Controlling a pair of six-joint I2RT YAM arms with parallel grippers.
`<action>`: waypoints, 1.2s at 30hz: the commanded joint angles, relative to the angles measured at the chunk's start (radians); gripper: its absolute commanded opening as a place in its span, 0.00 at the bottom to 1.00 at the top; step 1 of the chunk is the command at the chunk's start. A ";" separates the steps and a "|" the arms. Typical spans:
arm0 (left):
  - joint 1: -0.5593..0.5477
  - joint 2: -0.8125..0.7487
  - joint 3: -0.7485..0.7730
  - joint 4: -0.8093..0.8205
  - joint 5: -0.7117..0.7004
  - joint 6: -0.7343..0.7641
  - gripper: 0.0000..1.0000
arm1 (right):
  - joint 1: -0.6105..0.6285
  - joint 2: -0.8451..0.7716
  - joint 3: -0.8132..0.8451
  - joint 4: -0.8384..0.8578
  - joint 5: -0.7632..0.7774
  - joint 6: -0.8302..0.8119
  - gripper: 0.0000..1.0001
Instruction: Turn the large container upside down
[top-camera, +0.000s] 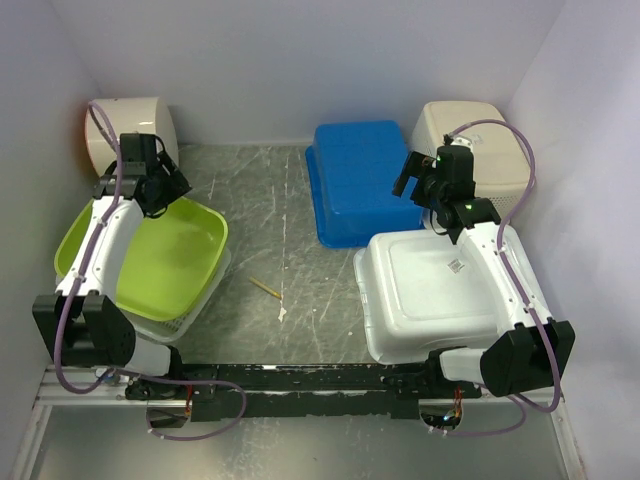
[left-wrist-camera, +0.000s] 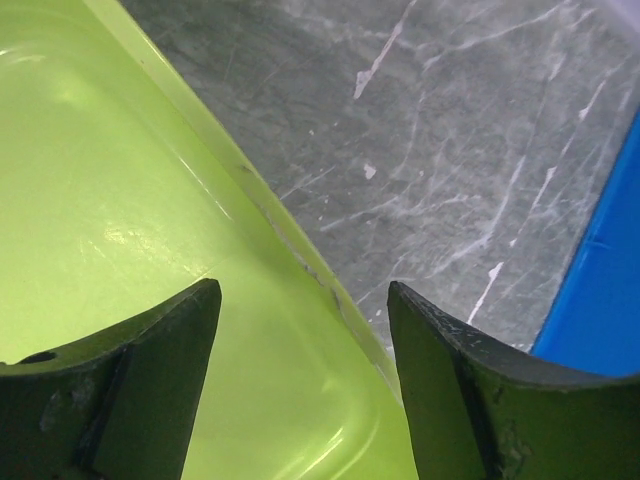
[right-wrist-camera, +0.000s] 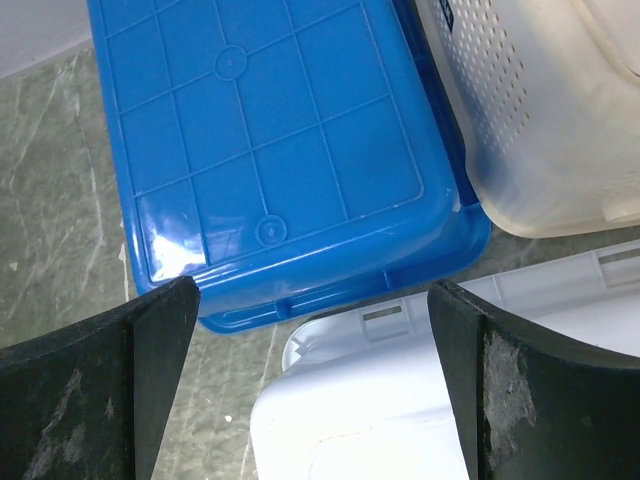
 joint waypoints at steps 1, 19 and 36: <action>0.006 -0.073 0.033 0.054 -0.010 -0.026 0.80 | -0.005 0.008 0.011 0.025 -0.030 0.011 1.00; 0.007 -0.071 -0.001 0.056 -0.022 -0.064 0.20 | -0.005 -0.005 0.014 0.008 -0.011 -0.005 1.00; 0.005 -0.298 0.264 -0.071 0.300 -0.122 0.07 | -0.007 0.063 0.057 0.031 -0.031 0.007 1.00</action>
